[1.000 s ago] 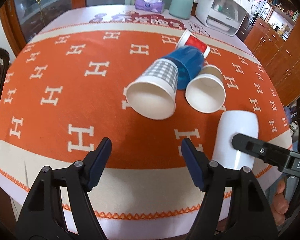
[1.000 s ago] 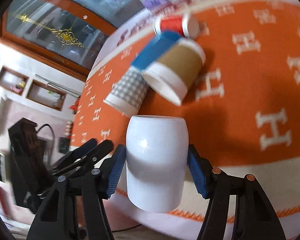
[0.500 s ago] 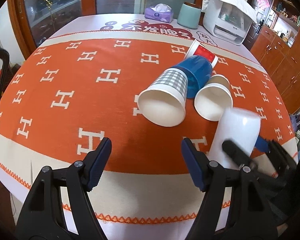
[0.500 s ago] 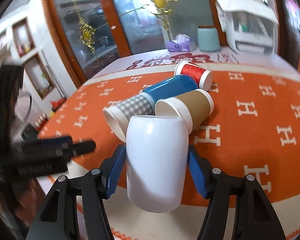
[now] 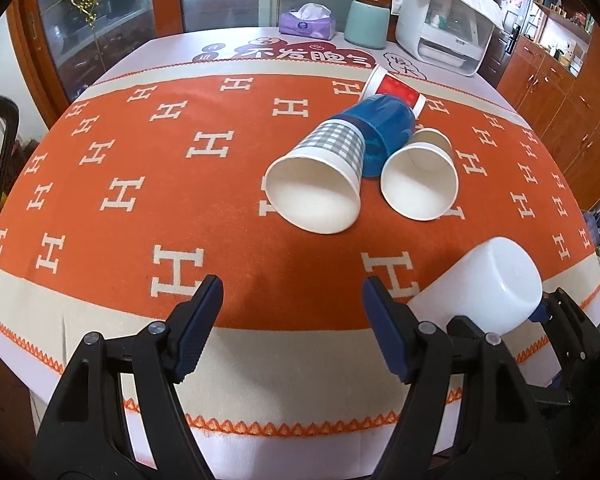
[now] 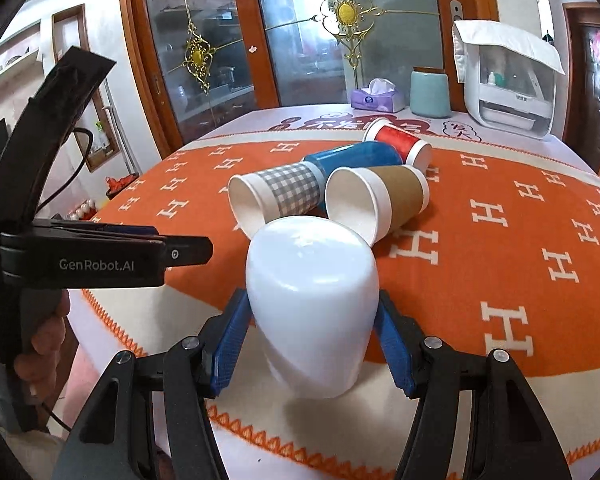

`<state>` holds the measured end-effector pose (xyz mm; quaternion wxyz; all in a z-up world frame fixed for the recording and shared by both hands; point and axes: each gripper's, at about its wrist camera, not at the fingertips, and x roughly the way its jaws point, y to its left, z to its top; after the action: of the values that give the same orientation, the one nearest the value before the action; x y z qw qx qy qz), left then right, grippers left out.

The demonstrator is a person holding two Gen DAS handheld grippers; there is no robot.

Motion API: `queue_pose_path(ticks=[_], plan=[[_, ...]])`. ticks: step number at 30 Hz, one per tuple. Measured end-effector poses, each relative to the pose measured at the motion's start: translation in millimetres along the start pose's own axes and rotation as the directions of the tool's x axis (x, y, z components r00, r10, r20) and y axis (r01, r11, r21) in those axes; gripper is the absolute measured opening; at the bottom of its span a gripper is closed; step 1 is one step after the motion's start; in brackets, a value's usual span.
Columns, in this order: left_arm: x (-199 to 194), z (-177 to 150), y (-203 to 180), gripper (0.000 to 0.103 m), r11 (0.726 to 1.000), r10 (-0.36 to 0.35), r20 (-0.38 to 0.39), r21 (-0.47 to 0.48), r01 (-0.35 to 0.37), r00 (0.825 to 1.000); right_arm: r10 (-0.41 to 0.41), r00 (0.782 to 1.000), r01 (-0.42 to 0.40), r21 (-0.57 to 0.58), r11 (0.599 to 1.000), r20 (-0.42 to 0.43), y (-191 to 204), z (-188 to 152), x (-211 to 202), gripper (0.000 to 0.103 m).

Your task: Flip cup upside down

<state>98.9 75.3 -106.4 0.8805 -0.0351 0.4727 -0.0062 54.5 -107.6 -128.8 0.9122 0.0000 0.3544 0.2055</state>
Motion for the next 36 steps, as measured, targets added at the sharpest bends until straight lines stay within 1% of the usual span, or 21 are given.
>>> queue_pose_path(ticks=[4,6,10,13,18,22,25,28,31,34,36], plan=[[-3,-3,-1,0.070,1.000,-0.007,-0.004,0.006,0.007,1.000,0.016,1.000,-0.016,0.003,1.000,-0.019,3,-1,-4,0.065],[-4,-4,-2,0.070,1.000,-0.009,-0.009,0.007,0.009,1.000,0.024,0.999,-0.024,0.016,1.000,-0.022,3,0,-6,0.072],[-8,-7,-4,0.070,1.000,0.004,-0.013,0.015,-0.004,1.000,0.051,0.999,-0.050,0.042,0.998,-0.017,3,5,-19,0.073],[-15,-9,-5,0.070,1.000,0.007,0.001,0.019,-0.007,1.000,0.051,0.999,-0.051,0.051,0.997,0.008,4,11,-37,0.073],[-31,-9,-8,0.070,1.000,-0.003,0.032,0.015,0.002,0.999,0.012,1.000,-0.014,0.070,0.997,0.023,2,20,-63,0.076],[-46,-8,-10,0.070,1.000,-0.005,0.061,0.013,0.004,0.998,0.025,0.999,-0.028,0.144,0.989,0.024,-6,29,-86,0.076],[-58,-9,-14,0.070,1.000,-0.003,0.086,0.019,0.002,0.996,-0.006,1.000,0.001,0.167,0.986,0.030,-6,36,-103,0.076],[-70,-9,-19,0.070,1.000,-0.010,0.097,0.029,0.007,0.995,-0.033,0.999,0.029,0.187,0.982,0.021,-4,42,-117,0.076],[-80,-10,-25,0.070,0.999,-0.004,0.105,0.039,-0.001,0.994,-0.029,1.000,0.026,0.224,0.974,0.008,-4,47,-128,0.077],[-92,-10,-30,0.070,0.999,-0.006,0.117,0.040,0.001,0.993,-0.060,0.998,0.058,0.239,0.969,0.001,-2,50,-139,0.080],[-101,-9,-33,0.070,0.999,-0.009,0.127,0.040,0.004,0.992,-0.076,0.997,0.072,0.249,0.966,0.005,-1,51,-145,0.086]])
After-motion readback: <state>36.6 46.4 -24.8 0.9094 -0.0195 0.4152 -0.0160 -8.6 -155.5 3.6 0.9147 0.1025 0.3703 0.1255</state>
